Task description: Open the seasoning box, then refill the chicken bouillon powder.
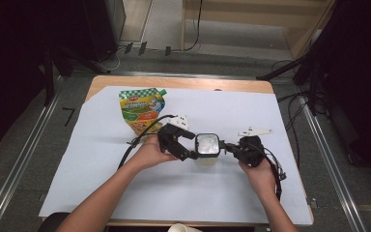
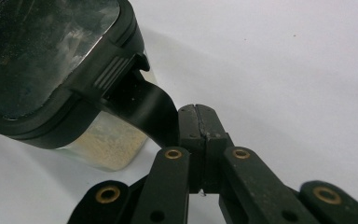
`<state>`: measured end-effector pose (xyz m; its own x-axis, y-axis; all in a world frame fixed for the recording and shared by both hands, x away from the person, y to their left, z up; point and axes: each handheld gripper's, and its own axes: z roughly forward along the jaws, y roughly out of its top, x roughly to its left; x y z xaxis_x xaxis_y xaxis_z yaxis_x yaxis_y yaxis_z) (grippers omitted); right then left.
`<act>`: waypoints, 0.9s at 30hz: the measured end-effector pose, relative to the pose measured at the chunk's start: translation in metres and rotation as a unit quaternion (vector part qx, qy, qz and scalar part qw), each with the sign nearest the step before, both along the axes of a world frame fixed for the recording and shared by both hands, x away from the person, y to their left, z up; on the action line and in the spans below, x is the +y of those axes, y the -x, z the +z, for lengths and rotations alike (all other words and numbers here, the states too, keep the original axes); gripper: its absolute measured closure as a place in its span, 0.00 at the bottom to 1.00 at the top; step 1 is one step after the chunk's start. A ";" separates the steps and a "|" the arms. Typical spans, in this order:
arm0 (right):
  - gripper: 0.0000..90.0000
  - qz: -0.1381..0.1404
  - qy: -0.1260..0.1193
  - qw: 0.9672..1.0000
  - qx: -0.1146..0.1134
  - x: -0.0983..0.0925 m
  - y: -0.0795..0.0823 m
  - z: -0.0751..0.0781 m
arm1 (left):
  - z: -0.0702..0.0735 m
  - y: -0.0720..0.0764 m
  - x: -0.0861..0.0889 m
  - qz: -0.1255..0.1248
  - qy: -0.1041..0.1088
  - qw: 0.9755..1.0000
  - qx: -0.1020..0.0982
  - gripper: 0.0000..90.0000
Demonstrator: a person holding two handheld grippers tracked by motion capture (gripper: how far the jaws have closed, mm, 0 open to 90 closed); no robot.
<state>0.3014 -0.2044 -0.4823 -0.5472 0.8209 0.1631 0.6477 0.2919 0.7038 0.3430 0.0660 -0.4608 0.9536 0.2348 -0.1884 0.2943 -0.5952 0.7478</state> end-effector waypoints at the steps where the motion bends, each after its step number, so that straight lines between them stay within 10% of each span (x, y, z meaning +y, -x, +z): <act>1: 1.00 -0.001 0.000 1.000 0.000 0.000 0.000 0.000 | -0.001 0.001 -0.002 0.003 -0.006 1.000 -0.002 0.22; 27: 1.00 -0.013 -0.003 1.000 -0.003 0.003 0.002 -0.002 | -0.004 0.006 -0.014 0.008 -0.002 0.999 -0.036 0.17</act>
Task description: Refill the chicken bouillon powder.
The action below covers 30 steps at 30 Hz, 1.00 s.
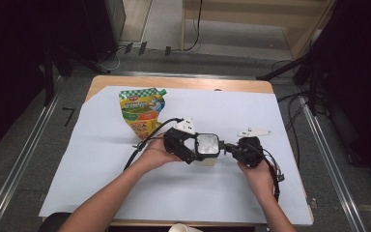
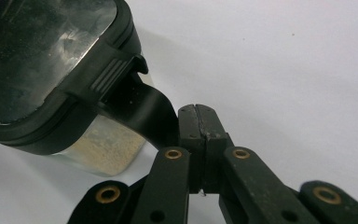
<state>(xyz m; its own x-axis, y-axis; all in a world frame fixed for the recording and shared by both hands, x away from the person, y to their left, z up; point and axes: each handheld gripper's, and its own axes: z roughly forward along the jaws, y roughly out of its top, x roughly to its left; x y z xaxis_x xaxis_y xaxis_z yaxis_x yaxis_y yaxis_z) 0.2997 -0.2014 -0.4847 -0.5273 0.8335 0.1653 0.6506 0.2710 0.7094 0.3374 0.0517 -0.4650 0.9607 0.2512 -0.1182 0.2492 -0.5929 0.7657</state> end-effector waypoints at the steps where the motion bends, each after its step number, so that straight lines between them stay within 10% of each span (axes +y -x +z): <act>1: 1.00 0.000 0.000 1.000 0.000 0.000 0.000 0.000 | 0.001 0.001 0.000 0.001 0.002 1.000 -0.001 0.17; 30: 1.00 0.003 -0.003 1.000 -0.007 0.002 0.006 0.003 | 0.013 0.005 -0.005 -0.003 0.006 1.000 -0.001 0.18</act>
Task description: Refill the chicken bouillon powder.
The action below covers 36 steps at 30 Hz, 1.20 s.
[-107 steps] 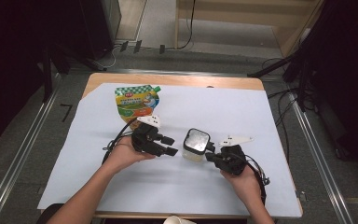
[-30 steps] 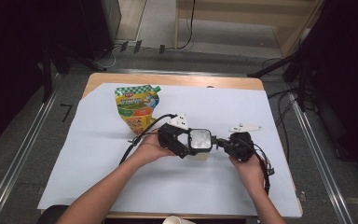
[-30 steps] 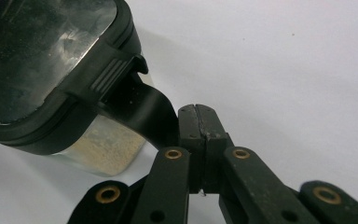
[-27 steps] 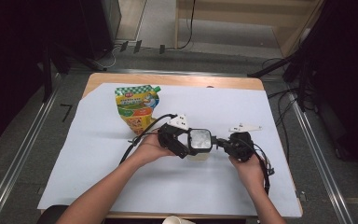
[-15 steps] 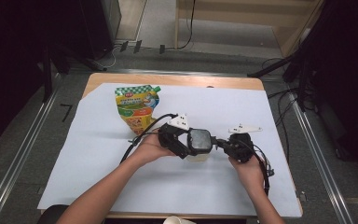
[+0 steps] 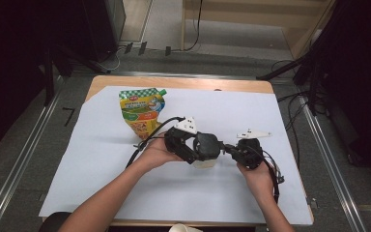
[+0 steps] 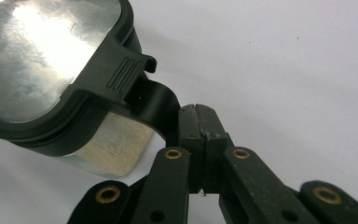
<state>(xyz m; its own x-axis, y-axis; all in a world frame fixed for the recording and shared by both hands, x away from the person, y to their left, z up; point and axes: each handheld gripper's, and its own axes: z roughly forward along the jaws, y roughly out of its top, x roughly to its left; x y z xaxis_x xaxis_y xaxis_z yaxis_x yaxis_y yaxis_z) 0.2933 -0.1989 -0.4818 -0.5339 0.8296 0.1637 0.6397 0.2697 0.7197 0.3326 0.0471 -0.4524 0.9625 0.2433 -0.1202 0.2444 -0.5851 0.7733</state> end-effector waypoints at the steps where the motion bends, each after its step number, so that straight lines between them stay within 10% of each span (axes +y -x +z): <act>1: 1.00 0.001 -0.001 1.000 0.001 0.000 0.000 0.000 | 0.000 0.000 0.000 0.001 -0.001 1.000 -0.001 0.18; 36: 1.00 0.001 -0.004 1.000 0.001 -0.001 0.003 0.000 | 0.006 0.000 -0.006 0.013 -0.003 1.000 0.000 0.20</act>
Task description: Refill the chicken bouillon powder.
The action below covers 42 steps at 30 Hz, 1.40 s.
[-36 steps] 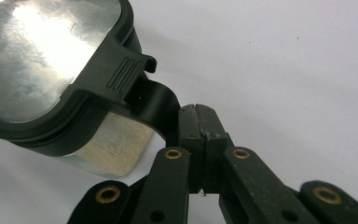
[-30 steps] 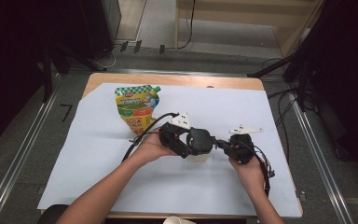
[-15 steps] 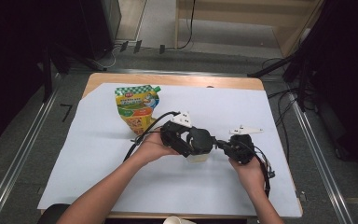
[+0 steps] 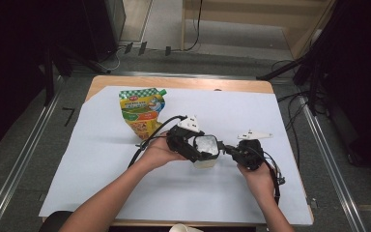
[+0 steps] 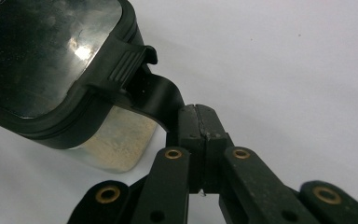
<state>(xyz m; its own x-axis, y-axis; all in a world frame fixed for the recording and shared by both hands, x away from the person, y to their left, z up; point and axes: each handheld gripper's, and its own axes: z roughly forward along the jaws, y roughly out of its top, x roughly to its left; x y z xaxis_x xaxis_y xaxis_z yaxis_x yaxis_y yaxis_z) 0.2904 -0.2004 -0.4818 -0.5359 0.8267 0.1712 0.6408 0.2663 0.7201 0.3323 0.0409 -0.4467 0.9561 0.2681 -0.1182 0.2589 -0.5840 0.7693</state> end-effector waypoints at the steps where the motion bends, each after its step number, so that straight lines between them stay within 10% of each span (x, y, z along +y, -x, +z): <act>1: 1.00 0.000 0.000 1.000 0.000 0.000 0.000 0.000 | 0.000 0.000 0.000 0.001 0.001 1.000 0.002 0.20; 4: 1.00 0.001 0.000 1.000 -0.001 0.000 0.000 0.000 | 0.000 0.000 0.001 0.004 0.005 1.000 0.001 0.21; 7: 1.00 0.003 -0.003 1.000 0.002 0.000 0.001 0.000 | 0.001 -0.006 0.015 0.013 0.054 0.998 0.027 0.54; 10: 1.00 0.006 0.004 1.000 -0.002 0.003 0.001 -0.001 | -0.003 -0.006 0.016 0.015 0.034 0.999 0.020 0.33; 19: 1.00 0.007 0.003 1.000 -0.003 0.003 0.001 -0.001 | -0.012 0.006 0.013 0.016 0.016 1.000 0.013 0.19; 22: 1.00 0.006 0.003 1.000 -0.002 0.003 0.001 -0.001 | -0.021 0.011 0.009 0.019 -0.021 1.000 -0.007 0.17; 42: 1.00 0.006 0.003 1.000 0.000 0.003 0.001 -0.001 | -0.014 0.013 0.011 0.022 -0.006 0.999 -0.023 0.20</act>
<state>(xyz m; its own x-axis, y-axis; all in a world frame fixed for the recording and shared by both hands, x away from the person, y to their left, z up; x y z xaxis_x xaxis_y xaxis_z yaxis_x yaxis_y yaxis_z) 0.2894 -0.1975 -0.4829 -0.5461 0.8209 0.1668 0.6379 0.2785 0.7181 0.3191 0.0519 -0.4610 0.9475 0.3118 -0.0707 0.2492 -0.5818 0.7742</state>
